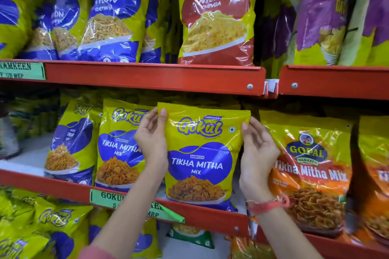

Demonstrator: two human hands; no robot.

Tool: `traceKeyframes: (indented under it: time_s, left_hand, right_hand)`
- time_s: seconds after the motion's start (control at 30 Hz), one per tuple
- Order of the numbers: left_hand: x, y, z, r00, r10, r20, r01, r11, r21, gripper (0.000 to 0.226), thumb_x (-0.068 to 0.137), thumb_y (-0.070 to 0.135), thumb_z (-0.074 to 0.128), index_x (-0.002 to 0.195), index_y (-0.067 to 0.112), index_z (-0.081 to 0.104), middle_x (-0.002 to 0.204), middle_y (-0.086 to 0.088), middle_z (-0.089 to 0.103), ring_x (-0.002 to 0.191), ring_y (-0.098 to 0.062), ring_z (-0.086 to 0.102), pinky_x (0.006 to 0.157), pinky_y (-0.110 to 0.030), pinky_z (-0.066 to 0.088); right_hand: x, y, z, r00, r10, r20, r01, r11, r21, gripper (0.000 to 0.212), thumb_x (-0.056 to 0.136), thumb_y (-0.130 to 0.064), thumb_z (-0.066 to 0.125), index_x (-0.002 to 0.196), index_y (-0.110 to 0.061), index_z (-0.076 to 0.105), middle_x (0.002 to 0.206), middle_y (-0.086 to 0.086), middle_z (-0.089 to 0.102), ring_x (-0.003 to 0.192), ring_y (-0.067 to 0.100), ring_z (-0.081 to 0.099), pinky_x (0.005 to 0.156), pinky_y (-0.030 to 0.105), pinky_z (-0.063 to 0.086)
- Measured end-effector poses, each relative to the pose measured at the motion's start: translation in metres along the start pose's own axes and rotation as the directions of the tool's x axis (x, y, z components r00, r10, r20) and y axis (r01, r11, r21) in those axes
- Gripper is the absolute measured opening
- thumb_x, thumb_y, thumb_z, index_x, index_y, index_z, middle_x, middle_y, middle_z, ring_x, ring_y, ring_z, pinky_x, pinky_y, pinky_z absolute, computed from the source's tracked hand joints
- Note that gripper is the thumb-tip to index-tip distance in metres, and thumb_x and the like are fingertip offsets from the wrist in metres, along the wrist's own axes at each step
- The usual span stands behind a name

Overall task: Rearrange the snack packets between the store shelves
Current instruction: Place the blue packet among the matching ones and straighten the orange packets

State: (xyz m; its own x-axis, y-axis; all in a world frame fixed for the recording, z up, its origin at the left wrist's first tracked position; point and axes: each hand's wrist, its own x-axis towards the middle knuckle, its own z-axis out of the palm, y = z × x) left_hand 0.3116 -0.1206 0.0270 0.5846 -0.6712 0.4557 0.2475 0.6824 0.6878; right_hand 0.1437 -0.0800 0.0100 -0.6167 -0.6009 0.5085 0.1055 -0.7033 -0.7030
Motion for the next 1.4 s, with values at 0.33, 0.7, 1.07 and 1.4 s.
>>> traceKeyframes:
  time_s: [0.33, 0.7, 1.07, 1.4]
  left_hand:
    - [-0.036, -0.077, -0.045, 0.532, 0.277, 0.800, -0.847, 0.172, 0.503, 0.064, 0.100, 0.045, 0.018, 0.150, 0.005, 0.012, 0.160, -0.013, 0.014, 0.151, -0.019, 0.003, 0.122, -0.049, 0.006]
    - [-0.047, -0.046, -0.044, 0.561, 0.136, 0.816, -0.824, 0.189, 0.535, 0.067, 0.097, 0.048, 0.021, 0.151, 0.009, 0.012, 0.163, -0.008, 0.009, 0.151, -0.017, 0.001, 0.122, -0.047, 0.003]
    - [-0.162, -0.030, 0.051, 0.402, 0.216, 0.890, -0.722, 0.673, 0.162, 0.057, 0.100, 0.037, 0.036, 0.149, 0.011, 0.024, 0.159, 0.001, 0.024, 0.148, -0.005, 0.015, 0.120, -0.021, 0.015]
    - [-0.285, -0.051, 0.230, 0.742, -0.106, 0.662, -0.065, 0.972, 0.227, 0.050, 0.099, 0.036, 0.042, 0.146, 0.018, 0.035, 0.049, 0.004, 0.040, 0.036, -0.001, 0.037, 0.038, -0.012, 0.025]
  right_hand:
    - [-0.028, 0.073, -0.019, 0.675, -0.271, 0.686, 0.729, 0.101, -0.678, 0.067, 0.102, -0.046, 0.024, 0.154, -0.004, 0.013, 0.164, 0.014, 0.014, 0.152, 0.028, 0.017, 0.122, 0.045, 0.018]
    - [-0.029, 0.034, -0.033, 0.678, -0.073, 0.731, 0.734, 0.109, -0.670, 0.073, 0.099, -0.056, 0.015, 0.156, -0.012, 0.002, 0.165, 0.004, -0.009, 0.154, 0.019, -0.004, 0.125, 0.038, 0.002]
    - [0.008, -0.038, -0.199, 0.779, -0.228, 0.584, 0.624, 0.368, -0.689, 0.061, 0.102, -0.047, 0.022, 0.156, -0.019, 0.015, 0.166, -0.005, 0.009, 0.154, 0.010, 0.004, 0.125, 0.033, 0.008]
    - [0.140, -0.092, -0.318, 0.932, -0.361, -0.029, 0.225, 0.641, -0.734, 0.063, 0.102, -0.042, 0.034, 0.156, -0.014, 0.017, 0.163, -0.002, 0.023, 0.146, -0.003, 0.022, 0.115, 0.011, 0.016]
